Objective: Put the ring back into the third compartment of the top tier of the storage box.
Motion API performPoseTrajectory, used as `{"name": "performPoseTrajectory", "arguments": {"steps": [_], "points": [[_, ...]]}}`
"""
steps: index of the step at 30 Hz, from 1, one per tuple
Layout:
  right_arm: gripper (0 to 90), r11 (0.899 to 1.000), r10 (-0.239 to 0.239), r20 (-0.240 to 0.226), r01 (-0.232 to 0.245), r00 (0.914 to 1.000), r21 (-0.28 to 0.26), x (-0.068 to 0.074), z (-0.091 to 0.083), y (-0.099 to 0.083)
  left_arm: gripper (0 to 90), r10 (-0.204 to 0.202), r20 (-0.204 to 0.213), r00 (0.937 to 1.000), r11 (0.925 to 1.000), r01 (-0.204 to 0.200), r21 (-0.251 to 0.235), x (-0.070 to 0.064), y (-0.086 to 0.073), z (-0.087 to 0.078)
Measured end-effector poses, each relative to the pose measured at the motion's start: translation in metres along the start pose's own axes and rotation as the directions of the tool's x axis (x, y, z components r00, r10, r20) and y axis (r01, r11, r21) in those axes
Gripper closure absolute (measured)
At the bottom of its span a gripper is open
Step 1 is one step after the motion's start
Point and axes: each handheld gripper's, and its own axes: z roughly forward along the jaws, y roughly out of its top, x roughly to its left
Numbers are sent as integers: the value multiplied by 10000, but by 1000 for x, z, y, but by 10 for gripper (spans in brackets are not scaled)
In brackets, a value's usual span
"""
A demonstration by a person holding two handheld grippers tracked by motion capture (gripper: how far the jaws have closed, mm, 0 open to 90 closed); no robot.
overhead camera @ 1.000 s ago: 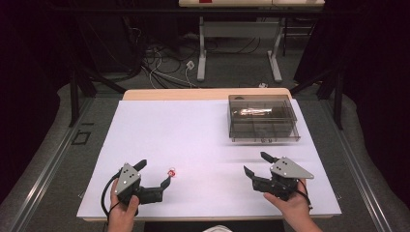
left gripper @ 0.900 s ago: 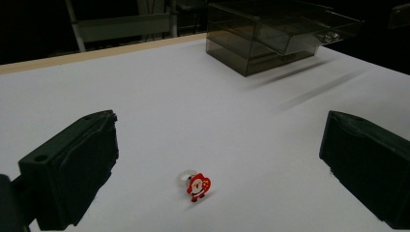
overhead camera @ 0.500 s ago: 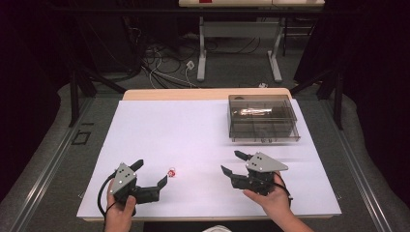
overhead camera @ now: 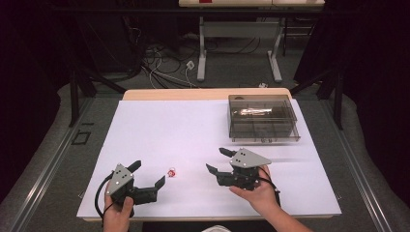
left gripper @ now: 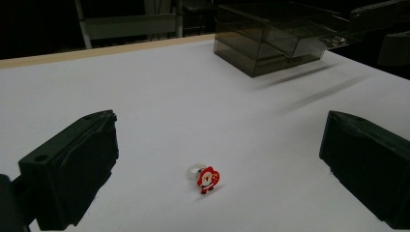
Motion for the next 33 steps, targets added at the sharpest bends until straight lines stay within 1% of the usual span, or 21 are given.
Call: {"name": "performPoseTrajectory", "arguments": {"steps": [4,7,11,16,17,20,24,27,30,32,33], "points": [[326,9999,-129,-154,129,9998,43,2,9,3,4,13,-43,10000,10000,-13,-3,1,0,-1],[326,9996,-203,-204,207,9996,186,4,15,5,4,-11,-70,10000,10000,11,-17,1,0,-2],[345,9991,-279,-382,291,9989,305,7,24,8,3,-59,-67,10000,10000,58,-56,2,0,-2],[362,9976,-508,-552,533,9972,448,11,33,11,4,-65,-58,10000,10000,65,-52,2,0,-2],[364,9980,-518,-598,537,9969,319,11,35,11,4,-82,-58,9999,10000,82,-32,2,0,-2],[373,9989,-328,-743,352,9967,309,11,41,10,4,-70,-66,10000,10000,70,-32,3,0,-2],[380,9987,-179,-879,220,9960,467,10,48,10,4,-91,-78,9999,10000,91,-37,3,-1,-2],[386,9986,53,-960,-2,9954,533,10,54,9,4,-91,-85,9999,9999,91,-43,3,0,-2],[395,9978,270,-1180,-197,9926,629,11,61,9,4,-71,-73,9999,10000,71,-30,3,0,-2],[406,9970,253,-1244,-158,9919,763,11,66,8,4,-68,-75,9999,10000,68,-30,3,0,-2],[414,9971,278,-1269,-185,9915,742,12,68,7,4,-69,-70,10000,10000,68,-26,3,0,-2]]}}
